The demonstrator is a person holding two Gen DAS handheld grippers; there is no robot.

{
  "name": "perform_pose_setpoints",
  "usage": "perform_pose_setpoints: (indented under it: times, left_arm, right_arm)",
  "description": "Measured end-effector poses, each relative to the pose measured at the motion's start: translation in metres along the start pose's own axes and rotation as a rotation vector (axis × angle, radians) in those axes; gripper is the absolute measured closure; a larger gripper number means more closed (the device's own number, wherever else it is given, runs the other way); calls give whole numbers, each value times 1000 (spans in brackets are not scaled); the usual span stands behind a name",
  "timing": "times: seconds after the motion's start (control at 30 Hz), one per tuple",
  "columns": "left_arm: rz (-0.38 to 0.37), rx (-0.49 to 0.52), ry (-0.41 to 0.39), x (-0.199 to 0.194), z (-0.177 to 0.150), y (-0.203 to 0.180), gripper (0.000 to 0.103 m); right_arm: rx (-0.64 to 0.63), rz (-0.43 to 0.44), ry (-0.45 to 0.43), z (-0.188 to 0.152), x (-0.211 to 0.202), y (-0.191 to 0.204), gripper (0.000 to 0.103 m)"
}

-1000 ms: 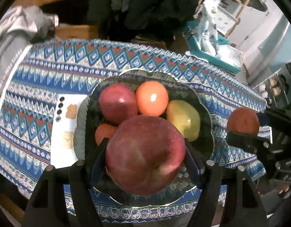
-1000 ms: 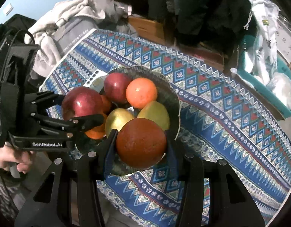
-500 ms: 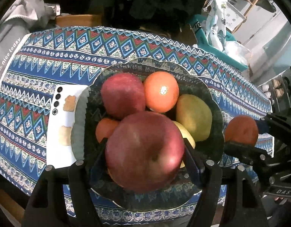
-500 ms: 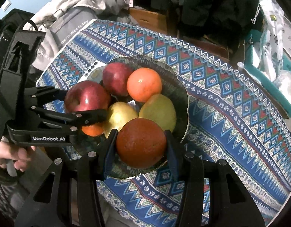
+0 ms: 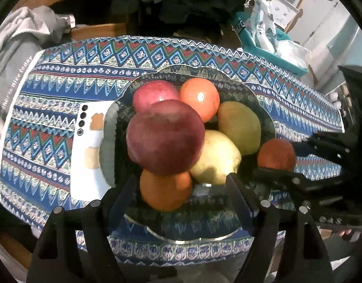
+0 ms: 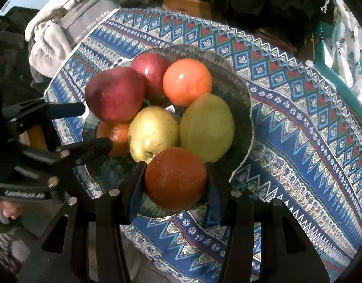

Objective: Organize fruits

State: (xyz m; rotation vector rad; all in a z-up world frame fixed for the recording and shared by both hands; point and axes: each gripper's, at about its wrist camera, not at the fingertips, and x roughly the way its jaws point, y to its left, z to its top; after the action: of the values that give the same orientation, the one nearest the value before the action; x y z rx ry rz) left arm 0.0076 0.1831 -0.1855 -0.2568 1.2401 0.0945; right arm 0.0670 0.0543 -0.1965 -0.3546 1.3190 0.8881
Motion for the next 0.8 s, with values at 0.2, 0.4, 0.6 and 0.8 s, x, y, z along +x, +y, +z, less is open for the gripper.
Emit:
perform_pose_setpoints:
  times: [0.2, 0.4, 0.6, 0.8]
  left_arm:
    - [51, 34, 1, -9, -16, -8, 23]
    - [89, 56, -27, -23, -20, -15, 23]
    - [74, 76, -70, -45, -20, -30, 22]
    - [74, 118, -143, -71, -19, -49, 17]
  right_arm:
    - [-5, -1, -3, -3, 0, 0, 53]
    - [1, -26, -52, -2, -23, -1, 51]
    - [-6, -85, -118, -7, -56, 1, 43]
    - [-9, -168, -208, -16, -97, 4, 39]
